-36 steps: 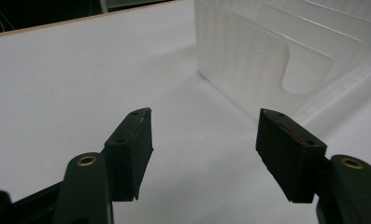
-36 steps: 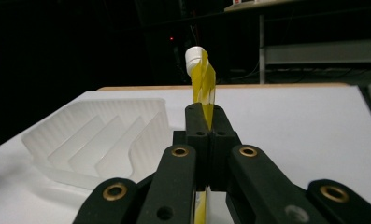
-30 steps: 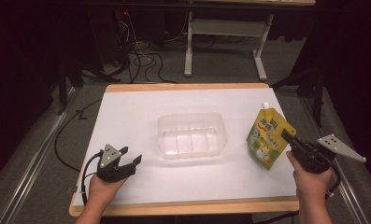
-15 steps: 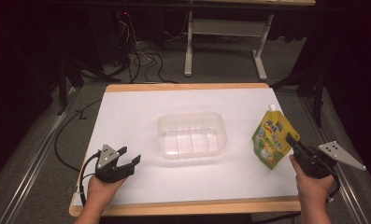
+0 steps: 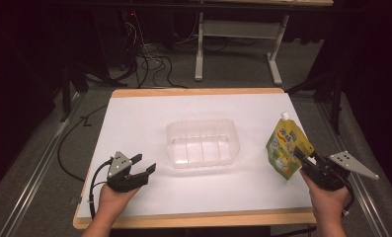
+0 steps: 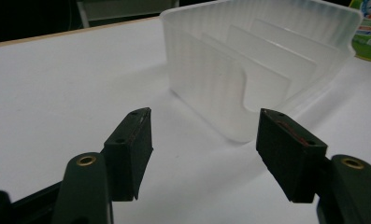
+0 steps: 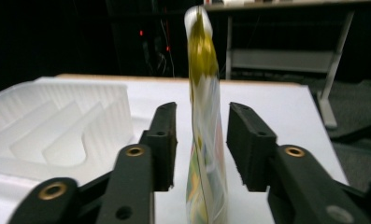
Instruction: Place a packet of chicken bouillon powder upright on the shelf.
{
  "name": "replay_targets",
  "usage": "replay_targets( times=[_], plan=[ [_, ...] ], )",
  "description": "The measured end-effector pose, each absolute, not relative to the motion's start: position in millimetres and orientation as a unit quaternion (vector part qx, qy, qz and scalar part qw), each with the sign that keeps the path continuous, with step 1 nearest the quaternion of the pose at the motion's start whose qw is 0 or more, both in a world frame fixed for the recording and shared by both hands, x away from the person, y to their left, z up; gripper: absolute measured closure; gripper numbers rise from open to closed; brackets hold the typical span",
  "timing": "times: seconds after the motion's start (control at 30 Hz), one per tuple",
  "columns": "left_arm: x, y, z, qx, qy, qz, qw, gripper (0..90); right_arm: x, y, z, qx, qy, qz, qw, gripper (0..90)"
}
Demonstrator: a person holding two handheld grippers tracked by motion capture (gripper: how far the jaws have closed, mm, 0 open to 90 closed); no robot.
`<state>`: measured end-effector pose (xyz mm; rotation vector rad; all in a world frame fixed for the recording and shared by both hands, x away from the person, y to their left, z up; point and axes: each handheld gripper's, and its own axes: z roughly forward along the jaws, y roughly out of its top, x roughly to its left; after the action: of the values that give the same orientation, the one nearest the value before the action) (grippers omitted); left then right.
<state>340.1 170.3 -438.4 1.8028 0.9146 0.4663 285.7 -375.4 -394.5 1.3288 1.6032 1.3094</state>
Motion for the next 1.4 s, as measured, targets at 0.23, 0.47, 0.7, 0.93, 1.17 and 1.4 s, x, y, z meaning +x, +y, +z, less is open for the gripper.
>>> replay_targets(
  times=[0.23, 0.47, 0.7, 0.93, 1.17, 1.4],
  plan=[
    [359.4, 127.2, -438.3, 0.736, 0.397, 0.178, 0.518, 40.0, 296.4, -371.4, -402.2, 0.517, 0.626, 0.487, 0.323, 68.4],
    [373.6, 103.5, -447.1, 0.724, 0.442, 0.202, 0.490, 61.7, 297.3, -375.8, -401.0, 0.525, 0.616, 0.488, 0.327, 88.0],
    [372.5, 90.3, -445.5, 0.729, 0.445, 0.212, 0.475, 72.2, 296.9, -379.1, -400.6, 0.538, 0.603, 0.488, 0.329, 90.0],
    [370.6, 68.0, -444.0, 0.742, 0.429, 0.210, 0.471, 72.1, 294.1, -381.3, -396.9, 0.539, 0.597, 0.493, 0.331, 90.0],
    [367.5, 53.0, -440.6, 0.749, 0.414, 0.191, 0.480, 62.4, 289.5, -382.1, -390.3, 0.535, 0.592, 0.499, 0.337, 90.0],
    [348.3, 88.1, -424.7, 0.758, 0.375, 0.185, 0.500, 45.2, 287.6, -380.8, -387.3, 0.537, 0.589, 0.500, 0.339, 90.0]
  ],
)
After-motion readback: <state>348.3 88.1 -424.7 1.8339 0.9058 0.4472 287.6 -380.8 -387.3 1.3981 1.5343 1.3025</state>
